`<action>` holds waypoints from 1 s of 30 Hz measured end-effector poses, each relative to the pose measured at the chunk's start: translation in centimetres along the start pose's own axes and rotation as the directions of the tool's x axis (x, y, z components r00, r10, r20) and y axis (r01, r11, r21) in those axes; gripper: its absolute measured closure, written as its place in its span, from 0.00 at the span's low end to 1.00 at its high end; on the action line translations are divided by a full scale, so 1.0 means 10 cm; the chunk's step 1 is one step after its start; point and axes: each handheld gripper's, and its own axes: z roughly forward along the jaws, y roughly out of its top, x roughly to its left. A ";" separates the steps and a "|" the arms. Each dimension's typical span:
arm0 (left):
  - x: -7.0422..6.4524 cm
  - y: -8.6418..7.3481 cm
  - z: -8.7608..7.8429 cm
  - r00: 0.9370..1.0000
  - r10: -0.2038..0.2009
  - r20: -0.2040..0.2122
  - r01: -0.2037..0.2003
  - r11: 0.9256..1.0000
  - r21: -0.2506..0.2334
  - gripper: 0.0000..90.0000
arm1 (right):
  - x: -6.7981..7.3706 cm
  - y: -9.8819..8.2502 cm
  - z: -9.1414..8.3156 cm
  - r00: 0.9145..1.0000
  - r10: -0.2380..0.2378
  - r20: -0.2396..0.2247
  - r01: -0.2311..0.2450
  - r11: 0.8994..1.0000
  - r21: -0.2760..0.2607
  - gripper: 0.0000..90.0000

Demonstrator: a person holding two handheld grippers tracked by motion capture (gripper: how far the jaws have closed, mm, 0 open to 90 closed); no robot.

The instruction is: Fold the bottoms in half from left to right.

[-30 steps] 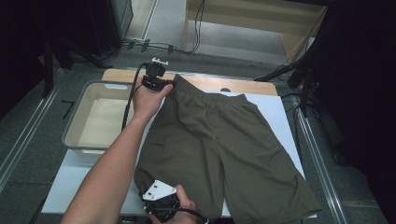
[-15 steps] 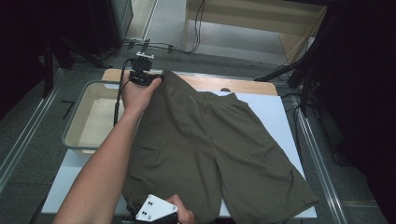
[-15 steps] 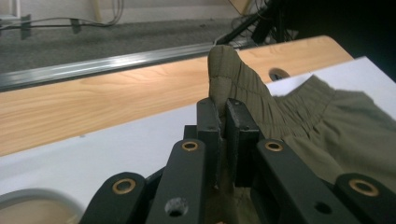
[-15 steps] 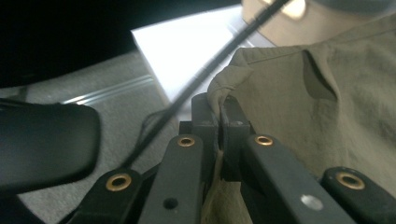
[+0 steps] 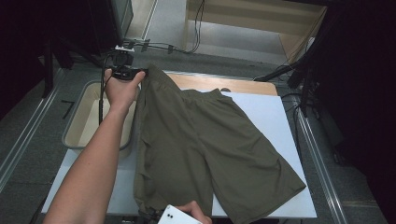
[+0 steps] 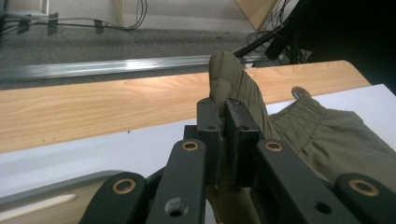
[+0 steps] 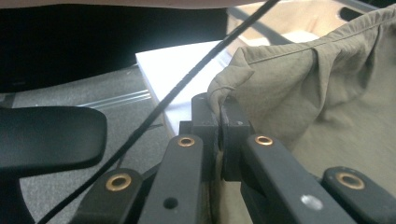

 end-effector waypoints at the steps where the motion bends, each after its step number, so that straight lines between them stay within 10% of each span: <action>1: -0.02 0.00 0.01 1.000 0.000 0.000 0.000 1.000 -0.003 0.94 | -0.02 -0.02 -0.05 1.000 0.001 0.009 -0.001 1.000 -0.004 0.95; 30: -0.63 0.13 0.40 0.995 0.073 0.070 -0.072 0.997 -0.016 0.94 | -0.49 -0.66 -1.07 0.957 0.116 0.265 -0.106 0.993 -0.051 0.96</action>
